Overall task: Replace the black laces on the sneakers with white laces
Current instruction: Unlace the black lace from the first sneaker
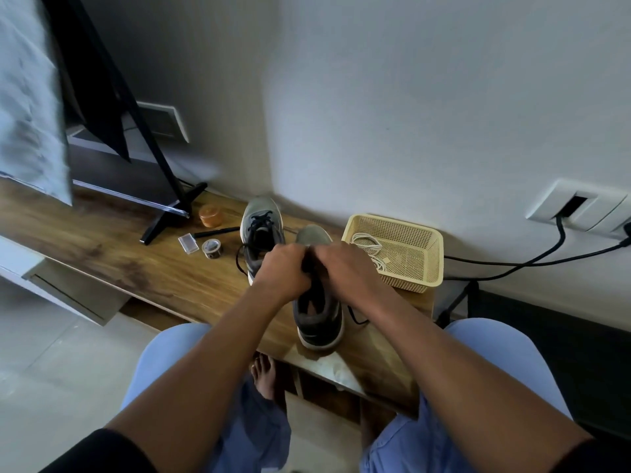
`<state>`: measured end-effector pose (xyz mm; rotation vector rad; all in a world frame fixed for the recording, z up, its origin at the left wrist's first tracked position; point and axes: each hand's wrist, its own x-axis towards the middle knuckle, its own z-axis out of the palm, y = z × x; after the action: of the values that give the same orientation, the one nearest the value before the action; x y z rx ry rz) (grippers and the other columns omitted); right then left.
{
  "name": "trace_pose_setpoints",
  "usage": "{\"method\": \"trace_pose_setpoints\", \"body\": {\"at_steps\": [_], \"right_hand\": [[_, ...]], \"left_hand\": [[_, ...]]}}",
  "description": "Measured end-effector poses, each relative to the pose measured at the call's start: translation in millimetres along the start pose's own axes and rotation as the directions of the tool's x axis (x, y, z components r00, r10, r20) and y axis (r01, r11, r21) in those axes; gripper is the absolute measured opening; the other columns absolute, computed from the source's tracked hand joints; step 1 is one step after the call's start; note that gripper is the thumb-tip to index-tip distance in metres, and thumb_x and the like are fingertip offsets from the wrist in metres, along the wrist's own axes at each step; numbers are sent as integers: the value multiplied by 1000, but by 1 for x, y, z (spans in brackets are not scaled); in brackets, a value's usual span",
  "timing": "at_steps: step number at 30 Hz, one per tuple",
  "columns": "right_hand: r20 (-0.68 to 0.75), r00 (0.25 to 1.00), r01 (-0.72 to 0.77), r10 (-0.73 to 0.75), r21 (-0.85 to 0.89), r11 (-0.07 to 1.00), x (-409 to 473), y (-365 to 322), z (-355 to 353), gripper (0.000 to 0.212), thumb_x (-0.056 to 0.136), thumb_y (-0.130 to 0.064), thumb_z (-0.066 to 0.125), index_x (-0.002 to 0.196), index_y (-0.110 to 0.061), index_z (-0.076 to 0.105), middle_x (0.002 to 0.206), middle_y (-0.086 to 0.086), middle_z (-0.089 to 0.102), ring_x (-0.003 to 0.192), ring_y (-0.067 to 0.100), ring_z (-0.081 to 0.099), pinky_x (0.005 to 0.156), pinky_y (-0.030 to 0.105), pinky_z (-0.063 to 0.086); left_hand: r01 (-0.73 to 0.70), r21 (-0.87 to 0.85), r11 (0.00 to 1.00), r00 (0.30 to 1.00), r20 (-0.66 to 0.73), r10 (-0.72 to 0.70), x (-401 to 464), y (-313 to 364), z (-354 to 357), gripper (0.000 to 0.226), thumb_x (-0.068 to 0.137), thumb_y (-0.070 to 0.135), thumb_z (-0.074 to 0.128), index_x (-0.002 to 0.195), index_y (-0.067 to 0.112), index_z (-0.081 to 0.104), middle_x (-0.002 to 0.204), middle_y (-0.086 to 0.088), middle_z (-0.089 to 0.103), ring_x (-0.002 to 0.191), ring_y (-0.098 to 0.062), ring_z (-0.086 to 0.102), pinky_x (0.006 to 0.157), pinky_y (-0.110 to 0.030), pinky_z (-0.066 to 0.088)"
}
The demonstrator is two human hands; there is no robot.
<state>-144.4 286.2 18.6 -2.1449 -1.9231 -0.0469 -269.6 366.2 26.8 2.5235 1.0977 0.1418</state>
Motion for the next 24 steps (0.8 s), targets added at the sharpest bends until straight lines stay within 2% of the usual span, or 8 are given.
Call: {"method": "trace_pose_setpoints", "body": {"at_steps": [4,6,9,12,14,19,21,24], "right_hand": [[-24,998,60,-60,-15,998,1,-1,0,13,91,-20,57,101,-23,49,80,8,63,73,40,64,52,40,41],[-52,996,69,-70,-25,997,-2,-1,1,20,92,-20,55,103,-25,39,71,4,48,66,40,61,50,37,32],[-97,994,50,-52,-21,999,1,-1,2,26,91,-18,54,109,-20,35,73,-1,32,60,40,61,48,35,28],[-72,997,36,-36,-7,999,11,4,1,28,92,-16,52,113,-16,35,80,6,51,67,41,64,51,38,33],[-73,997,33,-27,78,996,14,7,-1,20,93,-19,51,109,-19,39,93,6,58,76,40,64,54,39,36],[44,996,-90,84,164,982,15,15,-10,21,89,-38,59,101,-21,59,97,6,69,92,33,66,70,41,53],[91,988,-144,127,210,967,14,19,-12,22,84,-41,65,96,-22,66,95,1,71,91,27,67,73,39,56],[167,974,-194,155,252,948,12,27,-14,22,75,-40,67,92,-25,68,93,-4,71,90,23,68,72,36,55]], "left_hand": [[35,27,999,999,-3,-35,3,-3,1,10,83,11,65,93,12,68,80,-4,63,92,-35,68,69,-33,44],[43,40,998,999,17,-44,4,-2,4,6,84,14,65,90,15,66,74,2,57,91,-33,68,68,-33,43],[26,65,998,999,35,-29,10,-1,3,5,85,17,64,83,19,60,69,7,50,87,-29,69,65,-30,42],[11,69,998,999,37,-14,19,-1,-2,4,85,20,66,87,17,64,75,4,58,88,-28,69,65,-29,41],[18,55,998,999,36,-20,21,-1,-2,16,85,24,68,97,15,71,86,-2,68,91,-28,69,68,-31,44],[26,-25,999,999,41,-25,21,-11,-6,20,91,33,68,108,26,77,99,2,73,95,-20,69,75,-32,53],[14,-50,999,999,48,-12,21,-12,-7,16,90,39,72,103,31,76,96,7,72,91,-16,68,72,-31,53],[4,-70,998,999,53,-1,20,-9,-6,8,86,40,78,86,36,71,79,16,62,75,-6,61,58,-22,41]]}}
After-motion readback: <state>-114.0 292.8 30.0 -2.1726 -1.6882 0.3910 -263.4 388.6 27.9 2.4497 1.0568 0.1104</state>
